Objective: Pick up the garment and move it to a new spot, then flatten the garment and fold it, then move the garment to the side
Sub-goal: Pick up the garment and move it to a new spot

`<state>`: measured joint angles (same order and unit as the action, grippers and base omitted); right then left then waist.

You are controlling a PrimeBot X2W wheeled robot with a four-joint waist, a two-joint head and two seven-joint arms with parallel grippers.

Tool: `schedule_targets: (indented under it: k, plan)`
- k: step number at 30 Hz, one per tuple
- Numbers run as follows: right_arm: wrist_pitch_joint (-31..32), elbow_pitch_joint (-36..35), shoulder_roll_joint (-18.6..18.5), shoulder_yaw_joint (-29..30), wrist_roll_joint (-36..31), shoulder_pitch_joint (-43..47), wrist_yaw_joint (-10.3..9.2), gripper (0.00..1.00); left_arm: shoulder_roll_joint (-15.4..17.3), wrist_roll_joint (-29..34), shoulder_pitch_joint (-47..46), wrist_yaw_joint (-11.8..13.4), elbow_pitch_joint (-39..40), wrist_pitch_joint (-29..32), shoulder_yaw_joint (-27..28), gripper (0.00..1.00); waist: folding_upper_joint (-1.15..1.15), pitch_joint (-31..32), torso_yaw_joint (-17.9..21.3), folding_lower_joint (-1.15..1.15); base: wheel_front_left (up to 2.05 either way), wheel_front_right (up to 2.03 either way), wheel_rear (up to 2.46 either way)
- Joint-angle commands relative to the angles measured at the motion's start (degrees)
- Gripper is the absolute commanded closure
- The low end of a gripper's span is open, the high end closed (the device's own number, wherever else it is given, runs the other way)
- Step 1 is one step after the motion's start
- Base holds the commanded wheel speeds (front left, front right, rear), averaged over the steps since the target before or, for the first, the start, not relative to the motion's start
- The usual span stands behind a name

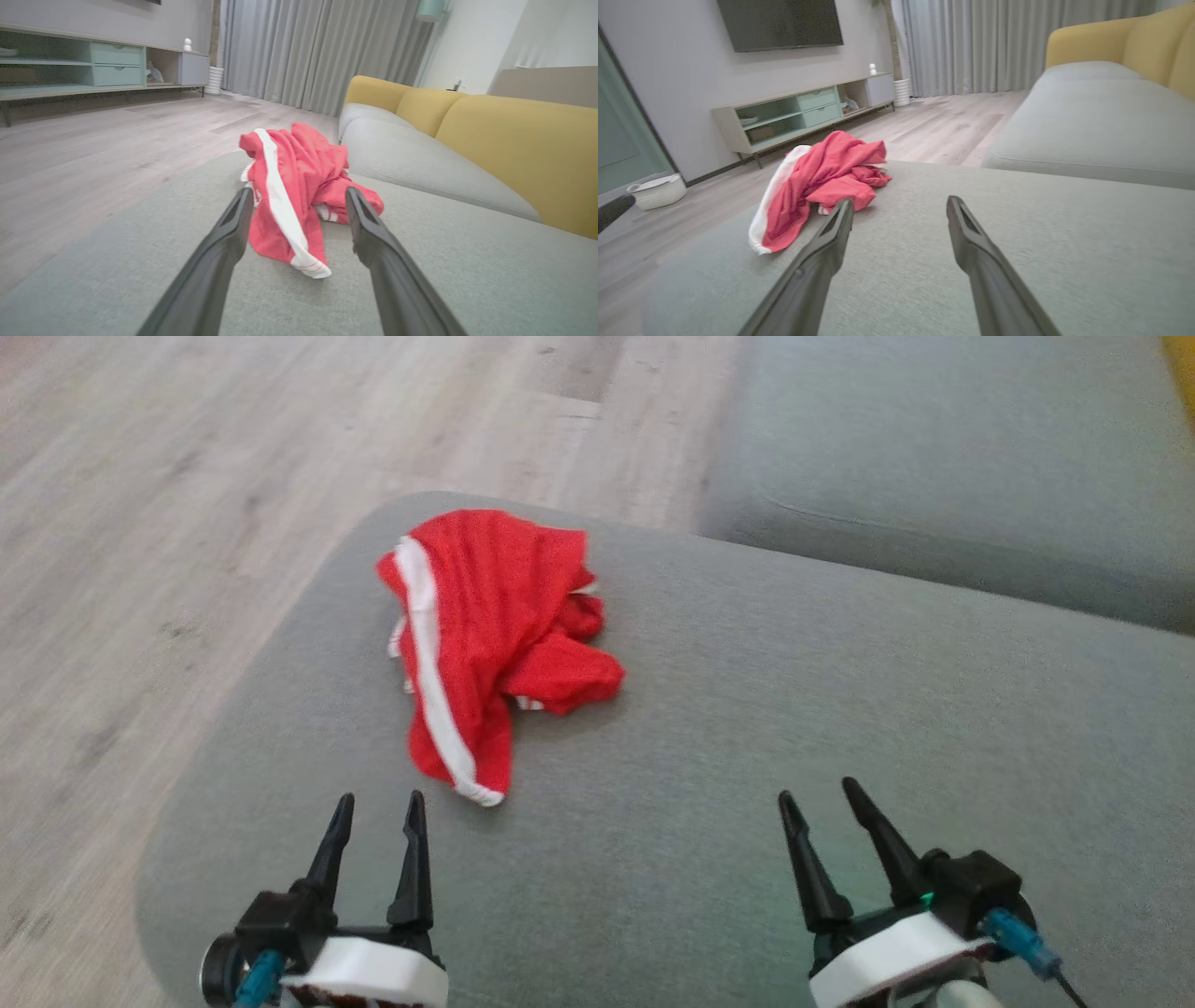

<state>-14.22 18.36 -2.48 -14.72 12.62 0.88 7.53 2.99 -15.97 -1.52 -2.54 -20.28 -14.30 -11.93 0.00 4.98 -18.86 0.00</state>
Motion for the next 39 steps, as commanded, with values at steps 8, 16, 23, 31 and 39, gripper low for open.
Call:
schedule_targets:
  k: [8, 16, 23, 31, 39]
  plan:
    - [-0.78, -2.0, -0.4, -4.81, -0.12, -1.91, -0.04, 0.0, -0.01, 0.52, -0.66, -0.06, 1.56, -0.7, 1.77, 0.0, 0.0, 0.72, -6.46, 0.0, 0.0, 0.0, 0.0]
    - [-0.78, -1.9, -0.4, -5.9, 0.59, -2.59, -0.04, 0.0, 0.11, 1.35, -0.63, 0.02, 1.92, -0.7, 1.9, 0.0, 0.0, 0.27, -7.19, 0.0, 0.0, 0.0, 0.0]
    - [-0.78, -1.61, -0.4, -5.8, 0.6, -2.17, -0.04, 0.0, 1.31, 1.39, -3.09, -0.4, 0.18, -0.01, 2.02, 0.0, 0.0, -0.26, -4.75, 0.0, 0.0, 0.0, 0.0]
    - [-0.78, -1.89, -0.4, -5.15, -2.0, -3.58, -0.04, 0.0, 5.8, 0.58, -16.29, -2.41, -5.11, 8.95, 2.26, 0.0, 0.0, -5.65, 1.28, 0.0, 0.0, 0.0, 0.0]
    - [-0.78, -2.97, -0.4, -3.11, -5.62, -6.61, -0.04, 0.0, 9.52, -2.9, -32.89, -3.82, -17.24, 20.23, 3.45, 0.0, 0.0, -13.63, 5.38, 0.0, 0.0, 0.0, 0.0]
